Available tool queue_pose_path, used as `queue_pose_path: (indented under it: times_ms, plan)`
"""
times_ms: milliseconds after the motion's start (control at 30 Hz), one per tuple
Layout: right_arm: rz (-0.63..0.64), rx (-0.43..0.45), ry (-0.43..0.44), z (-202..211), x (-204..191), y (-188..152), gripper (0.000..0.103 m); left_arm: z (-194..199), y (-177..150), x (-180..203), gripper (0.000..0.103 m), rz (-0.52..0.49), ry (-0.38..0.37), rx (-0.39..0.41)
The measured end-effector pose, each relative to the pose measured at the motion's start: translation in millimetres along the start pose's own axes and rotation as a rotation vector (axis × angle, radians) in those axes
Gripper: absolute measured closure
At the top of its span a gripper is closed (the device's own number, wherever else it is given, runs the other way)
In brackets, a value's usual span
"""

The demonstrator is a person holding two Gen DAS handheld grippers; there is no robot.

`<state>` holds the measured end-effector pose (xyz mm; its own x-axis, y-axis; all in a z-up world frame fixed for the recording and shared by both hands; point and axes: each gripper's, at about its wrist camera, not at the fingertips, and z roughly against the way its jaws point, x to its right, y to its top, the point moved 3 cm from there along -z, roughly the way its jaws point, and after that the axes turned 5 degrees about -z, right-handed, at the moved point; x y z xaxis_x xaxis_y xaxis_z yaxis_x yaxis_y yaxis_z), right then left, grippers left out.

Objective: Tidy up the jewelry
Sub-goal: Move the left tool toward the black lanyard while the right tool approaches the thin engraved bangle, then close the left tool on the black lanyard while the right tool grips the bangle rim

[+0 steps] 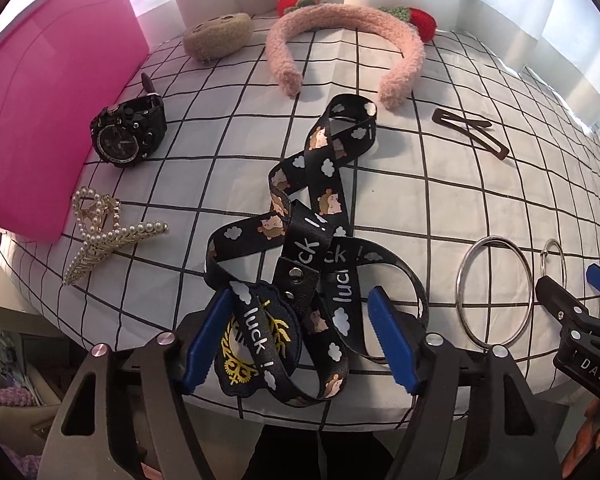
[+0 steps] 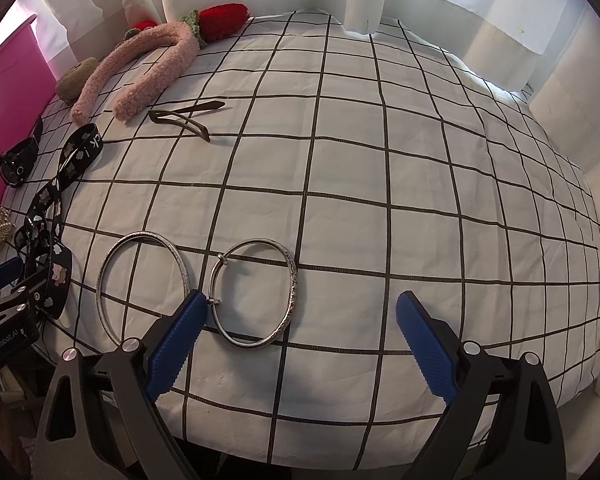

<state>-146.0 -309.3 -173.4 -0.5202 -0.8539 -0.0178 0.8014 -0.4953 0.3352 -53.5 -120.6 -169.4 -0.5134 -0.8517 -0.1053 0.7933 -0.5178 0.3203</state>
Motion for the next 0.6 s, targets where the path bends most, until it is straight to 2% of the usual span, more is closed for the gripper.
queue_pose_path:
  times_ms: [133,200,267,367,500,600]
  plan:
    - [0.000,0.001,0.003,1,0,0,0.015,3,0,4,0.048,-0.005,-0.019,0.003]
    - [0.017,0.008,0.009,5,-5,0,0.024,6,-1,6,0.059,-0.011,-0.018,0.006]
    - [0.037,0.018,0.015,8,-11,-1,0.042,8,-2,7,0.071,-0.014,-0.009,0.011]
    - [0.047,0.028,0.018,10,-17,0,0.059,10,-4,8,0.076,-0.011,-0.008,0.012]
    - [0.042,0.036,0.026,11,-18,1,0.060,12,0,0,0.089,-0.007,-0.013,0.026]
    - [0.030,0.040,0.043,12,-14,-1,0.061,15,1,-2,0.093,-0.004,-0.004,0.036]
